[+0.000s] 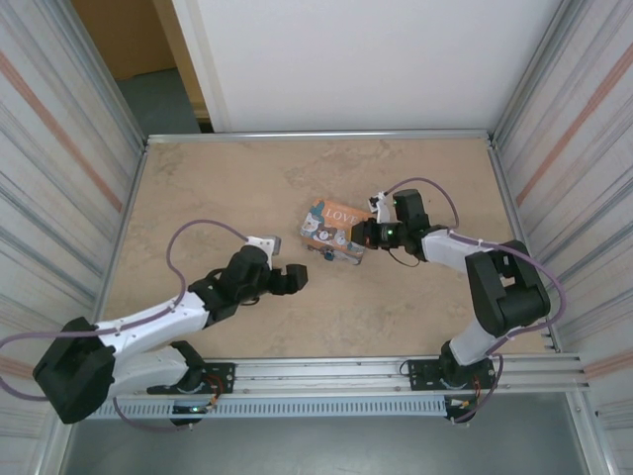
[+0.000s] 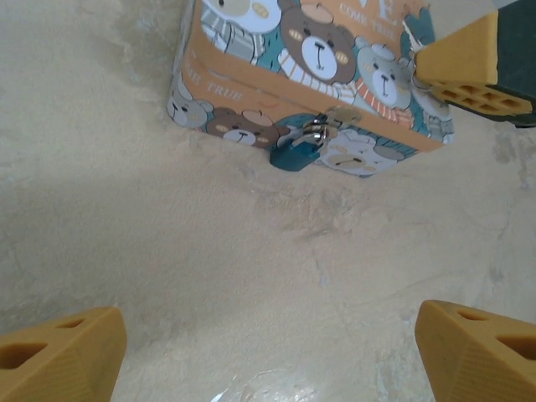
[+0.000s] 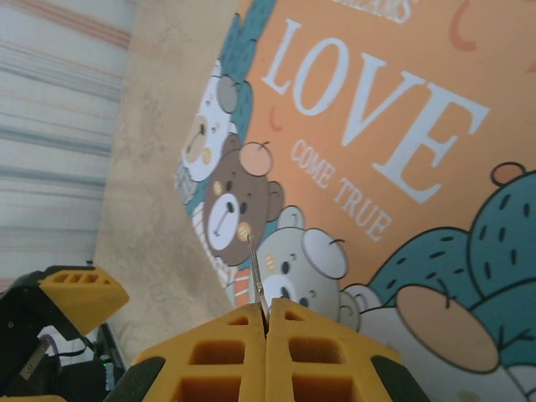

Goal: Unlock the padlock with the key

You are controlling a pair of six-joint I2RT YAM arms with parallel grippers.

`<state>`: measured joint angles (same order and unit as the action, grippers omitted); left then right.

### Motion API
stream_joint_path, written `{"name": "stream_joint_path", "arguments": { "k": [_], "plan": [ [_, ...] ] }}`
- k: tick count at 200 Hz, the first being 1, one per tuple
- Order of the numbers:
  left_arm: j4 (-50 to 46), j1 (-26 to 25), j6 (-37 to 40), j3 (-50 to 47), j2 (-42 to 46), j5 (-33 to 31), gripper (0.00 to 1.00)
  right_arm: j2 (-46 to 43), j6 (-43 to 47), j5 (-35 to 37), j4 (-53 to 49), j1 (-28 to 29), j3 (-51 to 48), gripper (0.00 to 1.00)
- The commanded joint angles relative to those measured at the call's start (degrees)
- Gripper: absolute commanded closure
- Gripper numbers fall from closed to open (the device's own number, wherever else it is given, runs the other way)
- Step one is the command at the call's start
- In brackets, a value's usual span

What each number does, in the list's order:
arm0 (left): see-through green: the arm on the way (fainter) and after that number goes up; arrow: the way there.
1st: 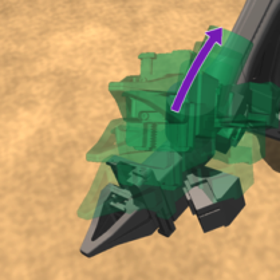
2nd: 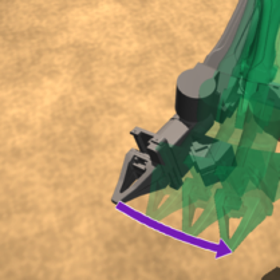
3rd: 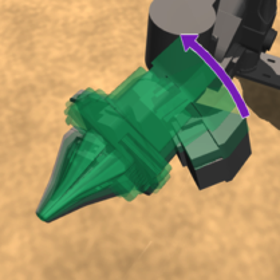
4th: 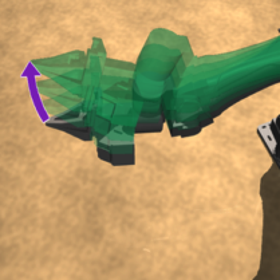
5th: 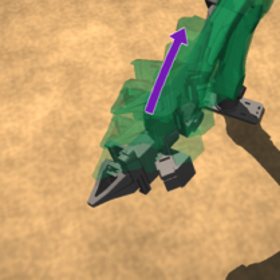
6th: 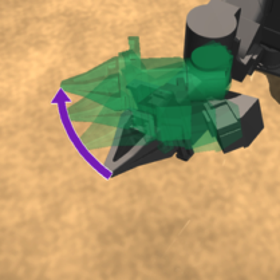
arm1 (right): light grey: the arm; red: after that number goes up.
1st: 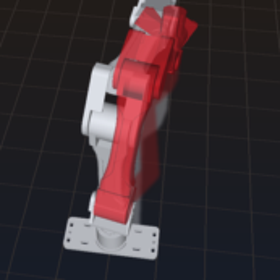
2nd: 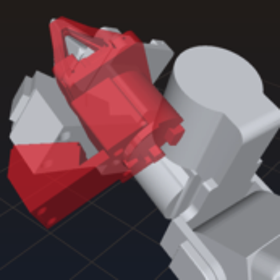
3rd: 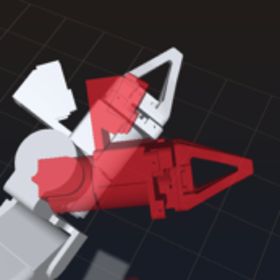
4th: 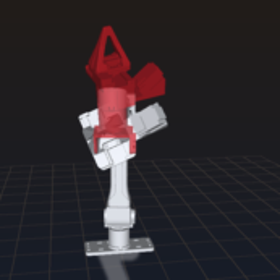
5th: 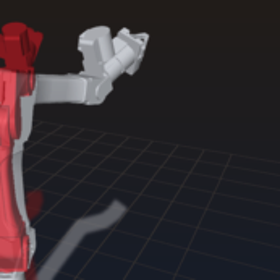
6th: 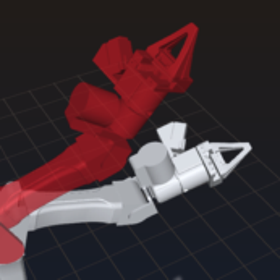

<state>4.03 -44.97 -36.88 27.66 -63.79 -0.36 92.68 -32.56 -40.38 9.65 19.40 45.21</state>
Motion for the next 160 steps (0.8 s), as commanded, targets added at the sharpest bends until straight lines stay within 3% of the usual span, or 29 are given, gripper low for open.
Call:
{"name": "stream_joint_path", "arguments": {
  "k": [1,22,64,128,160],
  "plan": [
    [3.52,0.75,-0.83,2.78,-3.18,1.90,0.10,2.24,0.11,-0.58,0.90,-0.20,0.87,1.00],
    [4.87,2.03,-1.56,3.56,-6.32,2.21,0.09,3.47,0.21,-0.52,1.44,-0.10,-0.39,1.00],
    [14.79,7.40,-4.42,2.24,-11.85,9.78,0.15,6.31,-0.44,-1.61,3.26,0.39,-2.70,1.00],
    [11.53,7.53,2.09,9.73,-21.52,12.65,0.34,8.82,-2.05,-1.37,6.16,2.49,-2.81,1.00],
    [10.65,7.48,6.64,13.19,-25.66,12.23,0.36,8.62,-2.16,-1.29,6.17,2.58,-2.58,1.00]
  ]
}}
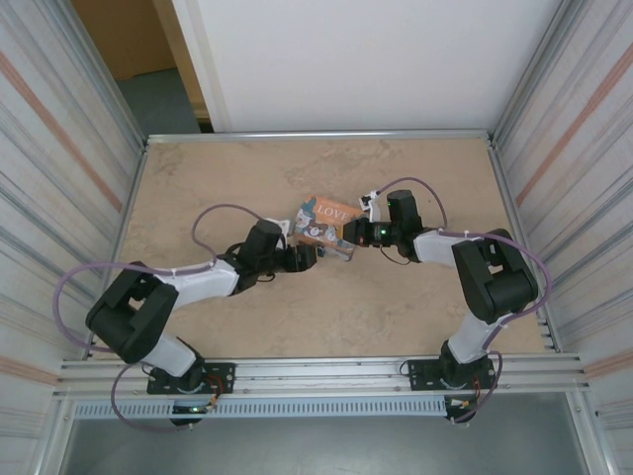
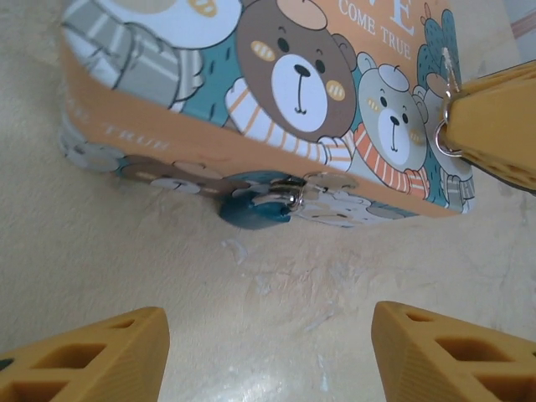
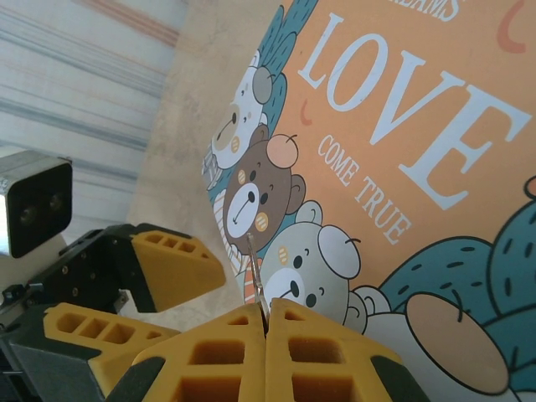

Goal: Unlock the padlock with the key

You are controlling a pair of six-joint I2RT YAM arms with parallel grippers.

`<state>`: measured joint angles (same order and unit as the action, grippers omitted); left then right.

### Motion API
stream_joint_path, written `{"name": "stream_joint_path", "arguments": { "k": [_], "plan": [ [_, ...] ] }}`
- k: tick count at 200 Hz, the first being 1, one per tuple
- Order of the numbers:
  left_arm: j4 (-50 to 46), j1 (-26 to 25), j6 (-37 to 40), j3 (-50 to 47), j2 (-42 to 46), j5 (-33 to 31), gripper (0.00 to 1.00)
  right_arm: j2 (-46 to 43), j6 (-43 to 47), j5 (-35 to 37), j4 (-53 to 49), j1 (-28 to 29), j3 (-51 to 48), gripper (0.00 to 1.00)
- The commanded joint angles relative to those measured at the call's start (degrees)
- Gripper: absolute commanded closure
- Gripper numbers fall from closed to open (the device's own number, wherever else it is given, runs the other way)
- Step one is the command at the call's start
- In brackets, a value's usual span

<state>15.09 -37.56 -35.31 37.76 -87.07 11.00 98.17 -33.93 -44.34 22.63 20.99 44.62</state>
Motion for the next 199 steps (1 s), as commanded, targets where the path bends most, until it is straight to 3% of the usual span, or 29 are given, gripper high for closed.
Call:
{"name": "stream_joint_path", "arguments": {
  "k": [1,78,199],
  "plan": [
    [-0.37,0.05,5.25,3.19,-2.52,0.90,0.36,3.15,-0.79,2.67,-6.86,0.98,-1.99,1.00],
    [6.52,-0.29,5.98,6.60,-11.17,4.80,0.46,3.77,0.07,3.59,-8.17,1.42,-1.56,1.00],
    [13.55,-1.52,2.48,6.54,-16.94,2.76,0.55,3.90,0.80,3.55,-8.75,1.86,-1.47,1.00]
  ]
}}
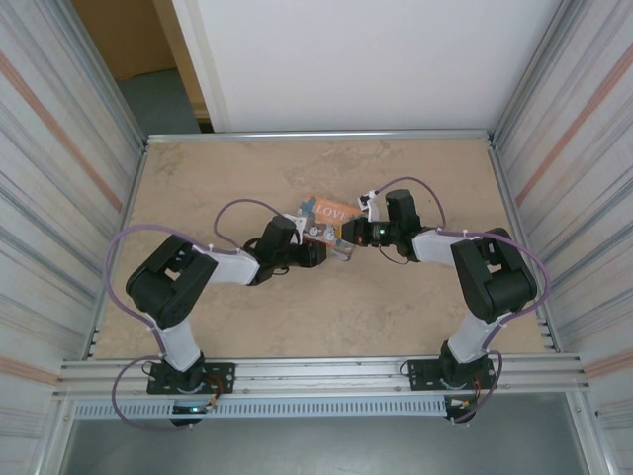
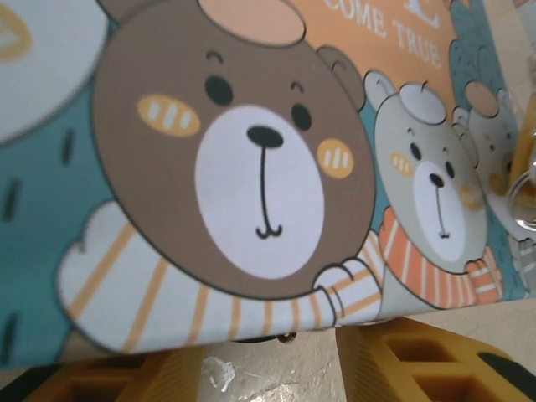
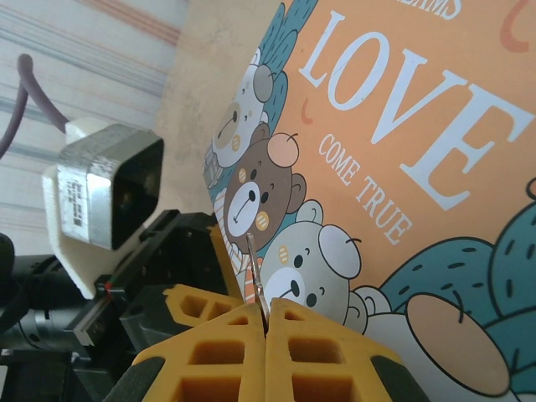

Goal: Unlock the padlock with the key

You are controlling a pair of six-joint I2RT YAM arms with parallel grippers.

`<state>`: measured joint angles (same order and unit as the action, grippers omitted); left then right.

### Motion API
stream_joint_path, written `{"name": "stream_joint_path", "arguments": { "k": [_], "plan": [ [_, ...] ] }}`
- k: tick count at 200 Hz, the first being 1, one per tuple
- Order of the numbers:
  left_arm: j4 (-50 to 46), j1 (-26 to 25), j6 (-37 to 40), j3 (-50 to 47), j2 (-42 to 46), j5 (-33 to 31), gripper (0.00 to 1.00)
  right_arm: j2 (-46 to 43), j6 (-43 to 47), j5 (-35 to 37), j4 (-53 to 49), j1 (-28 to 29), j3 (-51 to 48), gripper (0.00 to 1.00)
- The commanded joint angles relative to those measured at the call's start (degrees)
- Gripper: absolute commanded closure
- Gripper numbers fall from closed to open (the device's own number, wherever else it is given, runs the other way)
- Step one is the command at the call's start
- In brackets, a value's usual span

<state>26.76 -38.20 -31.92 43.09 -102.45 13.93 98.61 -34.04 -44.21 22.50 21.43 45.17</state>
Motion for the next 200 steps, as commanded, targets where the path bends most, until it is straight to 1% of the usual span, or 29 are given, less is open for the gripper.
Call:
{"name": "stream_joint_path", "arguments": {
  "k": [1,45,86,150,177,200],
  "plan": [
    [1.84,-0.86,-0.97,1.16,-1.58,-0.20,0.55,3.45,0.91,3.42,-8.62,1.42,-2.01,1.00],
    [2.12,-1.73,-1.90,1.23,-2.31,-1.78,0.57,3.43,1.00,3.51,-8.62,1.59,-2.02,1.00],
    [3.13,-2.24,-3.39,1.09,-2.99,-3.58,0.62,3.52,0.91,3.46,-8.53,1.77,-2.09,1.00],
    [3.42,-2.85,-5.27,1.29,-3.63,-5.95,0.65,3.34,0.91,3.78,-8.53,2.21,-2.19,1.00],
    [3.62,-2.85,-5.96,1.29,-3.67,-6.55,0.68,3.26,0.67,3.75,-8.38,2.56,-2.08,1.00],
    [3.65,-2.85,-6.27,1.29,-3.25,-6.54,0.74,2.70,0.30,3.69,-8.26,2.96,-2.01,1.00]
  ]
}}
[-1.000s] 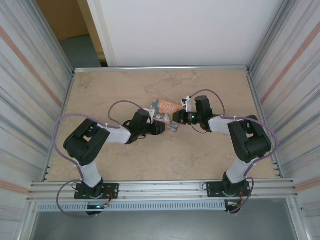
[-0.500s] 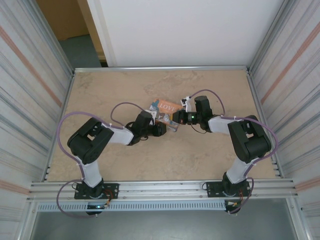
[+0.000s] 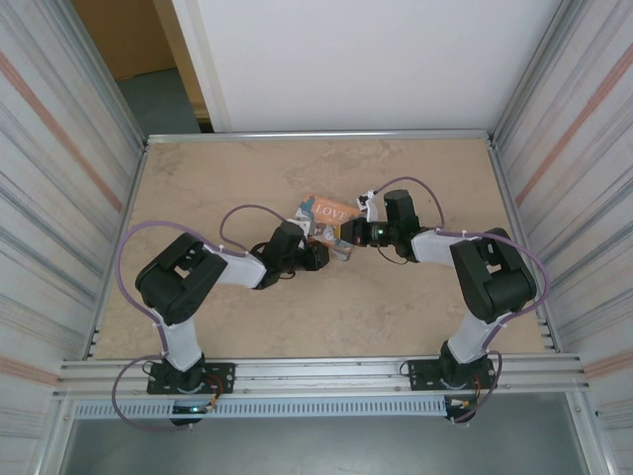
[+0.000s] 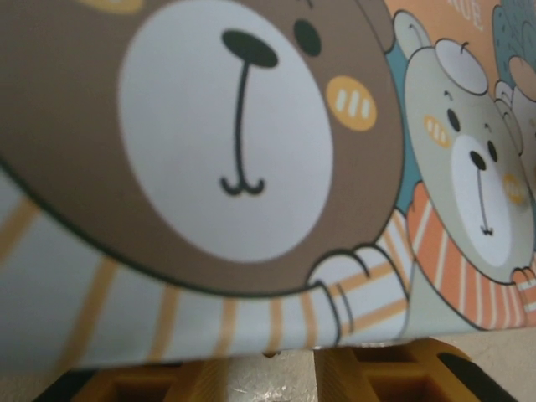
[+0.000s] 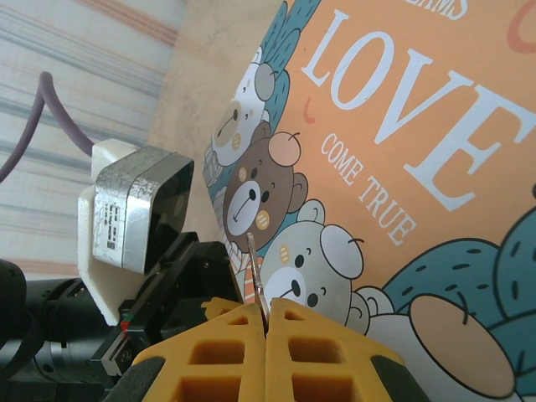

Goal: Unlock the padlock with the key

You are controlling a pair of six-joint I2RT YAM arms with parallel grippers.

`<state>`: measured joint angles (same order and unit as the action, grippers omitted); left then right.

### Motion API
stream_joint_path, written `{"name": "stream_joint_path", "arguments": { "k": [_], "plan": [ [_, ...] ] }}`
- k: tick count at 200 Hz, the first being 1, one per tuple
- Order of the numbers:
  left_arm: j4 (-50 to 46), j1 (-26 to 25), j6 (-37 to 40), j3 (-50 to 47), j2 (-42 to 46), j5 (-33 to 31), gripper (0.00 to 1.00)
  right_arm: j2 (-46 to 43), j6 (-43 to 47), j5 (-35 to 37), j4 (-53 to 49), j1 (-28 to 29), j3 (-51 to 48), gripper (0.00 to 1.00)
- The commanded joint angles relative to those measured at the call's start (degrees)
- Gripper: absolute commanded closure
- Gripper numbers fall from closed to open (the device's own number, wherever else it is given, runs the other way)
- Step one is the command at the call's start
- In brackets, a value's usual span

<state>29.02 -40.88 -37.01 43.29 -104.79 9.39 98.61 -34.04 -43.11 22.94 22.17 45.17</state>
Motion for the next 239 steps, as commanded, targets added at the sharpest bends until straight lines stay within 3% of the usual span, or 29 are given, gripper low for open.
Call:
{"name": "stream_joint_path", "arguments": {
  "k": [1,62,141,197,239],
  "plan": [
    [1.40,-0.21,-1.15,1.10,-0.84,-1.96,0.74,2.63,0.30,2.60,-8.70,2.24,-2.01,1.00],
    [-2.31,-0.43,-2.16,-0.35,5.50,-2.03,0.80,-4.76,1.65,4.95,-12.19,3.29,-0.63,1.00],
    [-14.36,-0.97,-9.52,-0.66,15.01,1.20,0.91,-23.42,13.89,14.98,-22.59,4.73,-7.16,1.00],
    [-22.37,-1.83,-11.47,0.92,20.51,3.61,0.94,-33.63,19.48,28.90,-24.85,16.65,-13.97,1.00],
    [-27.16,-1.83,-14.14,1.10,23.56,4.97,0.94,-34.26,20.31,38.14,-19.85,25.27,-18.23,1.00]
  ]
}}
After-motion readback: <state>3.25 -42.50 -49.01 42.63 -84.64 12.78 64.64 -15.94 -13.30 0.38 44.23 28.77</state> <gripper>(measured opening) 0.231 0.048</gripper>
